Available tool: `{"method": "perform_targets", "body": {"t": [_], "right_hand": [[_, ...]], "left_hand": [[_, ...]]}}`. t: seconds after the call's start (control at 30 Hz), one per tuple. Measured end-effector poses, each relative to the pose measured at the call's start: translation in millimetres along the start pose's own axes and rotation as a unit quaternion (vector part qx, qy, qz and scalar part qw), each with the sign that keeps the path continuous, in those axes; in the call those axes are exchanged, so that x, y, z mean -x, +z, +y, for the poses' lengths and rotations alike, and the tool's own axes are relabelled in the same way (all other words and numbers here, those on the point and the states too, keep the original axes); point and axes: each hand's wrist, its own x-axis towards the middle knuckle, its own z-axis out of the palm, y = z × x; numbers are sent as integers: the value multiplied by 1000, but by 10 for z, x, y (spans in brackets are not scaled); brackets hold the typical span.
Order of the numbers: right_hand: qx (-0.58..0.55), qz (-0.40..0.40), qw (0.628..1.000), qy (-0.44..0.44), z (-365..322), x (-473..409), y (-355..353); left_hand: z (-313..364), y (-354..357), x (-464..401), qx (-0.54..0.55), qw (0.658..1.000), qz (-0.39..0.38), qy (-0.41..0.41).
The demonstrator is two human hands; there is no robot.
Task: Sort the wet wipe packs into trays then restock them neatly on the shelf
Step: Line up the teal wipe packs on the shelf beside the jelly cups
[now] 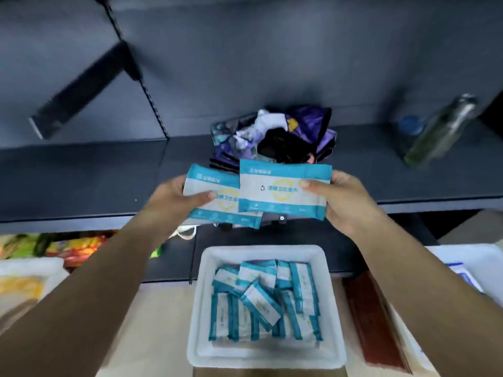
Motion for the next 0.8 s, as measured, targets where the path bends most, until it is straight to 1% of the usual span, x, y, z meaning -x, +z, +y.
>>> {"method": "perform_targets", "body": {"t": [0.13,0.2,0.3,0.37,0.47,0.53,0.6,0.7,0.8], "right_hand": [[24,-47,994,-98,-739,192,381],[43,-59,988,-140,-1045,269,547],[37,-68,976,-201,-1481,348,806],[42,-65,968,-237,-1739,371,978],[68,-50,959,-272,-2055,330,1237],[76,-37,957,-277,-2192,254,1360],[69,-18,956,-285,-2318,142,1473],[49,3,955,-291,-2496,-87,1601],[44,-2,961,-273,-2635,-410,1747]], "left_hand": [[741,-260,163,28,995,32,93],[1066,-369,232,55,988,36,142],[1545,-518,305,101,971,41,211],[1823,-603,334,118,964,33,235],[2123,-764,298,107,962,8,250],[2246,-842,219,120,958,21,259],[2346,-946,85,159,945,60,280],[2400,-1123,-135,212,911,166,312],[2423,-1298,-391,189,888,284,309]]}}
